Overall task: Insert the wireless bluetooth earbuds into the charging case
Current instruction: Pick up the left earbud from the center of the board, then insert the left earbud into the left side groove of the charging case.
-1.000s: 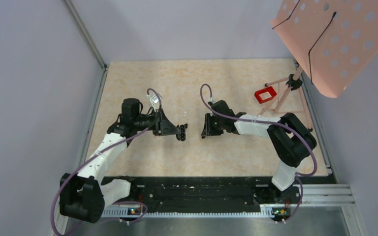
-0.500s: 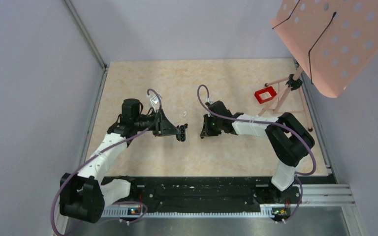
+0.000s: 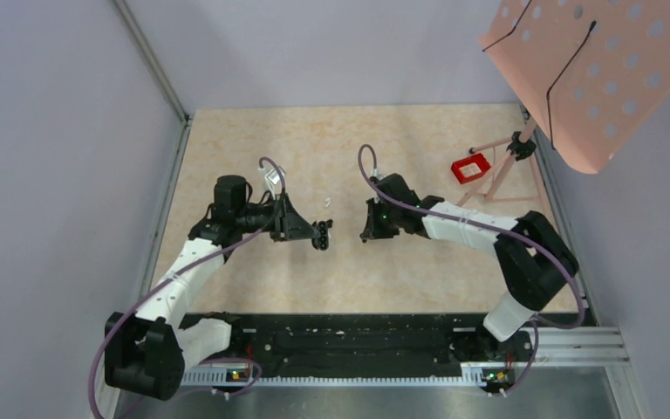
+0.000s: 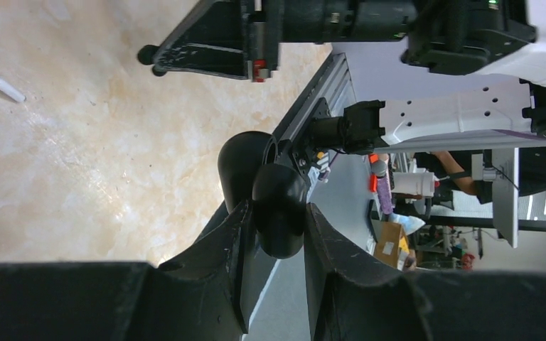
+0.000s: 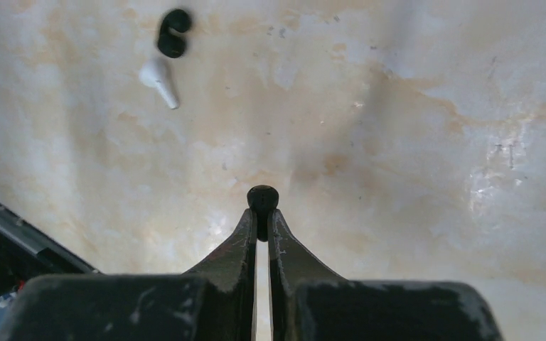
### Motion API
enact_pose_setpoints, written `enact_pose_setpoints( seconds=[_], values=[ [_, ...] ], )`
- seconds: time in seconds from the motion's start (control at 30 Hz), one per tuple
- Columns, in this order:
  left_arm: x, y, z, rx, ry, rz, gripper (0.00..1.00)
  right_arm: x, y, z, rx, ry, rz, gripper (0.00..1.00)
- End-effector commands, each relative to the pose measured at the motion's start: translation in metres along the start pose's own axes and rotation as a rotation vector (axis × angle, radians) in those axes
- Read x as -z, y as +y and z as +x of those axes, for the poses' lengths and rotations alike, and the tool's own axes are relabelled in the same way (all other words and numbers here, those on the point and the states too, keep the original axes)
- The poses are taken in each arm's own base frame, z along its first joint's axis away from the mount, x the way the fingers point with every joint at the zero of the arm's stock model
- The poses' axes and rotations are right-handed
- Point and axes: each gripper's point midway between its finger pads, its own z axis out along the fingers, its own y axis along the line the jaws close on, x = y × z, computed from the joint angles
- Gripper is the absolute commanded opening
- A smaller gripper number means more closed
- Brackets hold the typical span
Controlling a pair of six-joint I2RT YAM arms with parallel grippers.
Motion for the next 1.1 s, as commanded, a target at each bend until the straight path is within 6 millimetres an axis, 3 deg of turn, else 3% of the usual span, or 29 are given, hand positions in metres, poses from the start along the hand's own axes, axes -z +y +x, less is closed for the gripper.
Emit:
enact_pose_setpoints(
  seconds=[0.0, 0.13, 0.33, 0.53, 0.77, 1.07],
  values=[
    [0.006, -0.024, -0.019, -0.202, -0.089, 0.039, 0.0, 0.068, 0.039, -0.051, 0.069, -0.202, -0.097, 0.0],
    [0.008, -0.033, -0.031, -0.276, -0.148, 0.029, 0.0, 0.114, 0.054, -0.069, 0.084, -0.326, -0.152, 0.0],
    [0.009, -0.038, -0.049, -0.324, -0.297, 0.019, 0.0, 0.167, 0.082, -0.084, 0.092, -0.463, -0.297, 0.0],
    [0.013, -0.039, -0.063, -0.299, -0.427, 0.005, 0.0, 0.19, 0.105, -0.083, 0.084, -0.516, -0.394, 0.0],
    [0.007, -0.035, -0.063, -0.236, -0.434, -0.009, 0.0, 0.183, 0.136, -0.071, 0.131, -0.48, -0.43, 0.0],
    [0.003, -0.034, -0.059, -0.212, -0.423, -0.005, 0.0, 0.172, 0.158, -0.075, 0.139, -0.465, -0.425, 0.0]
  ],
)
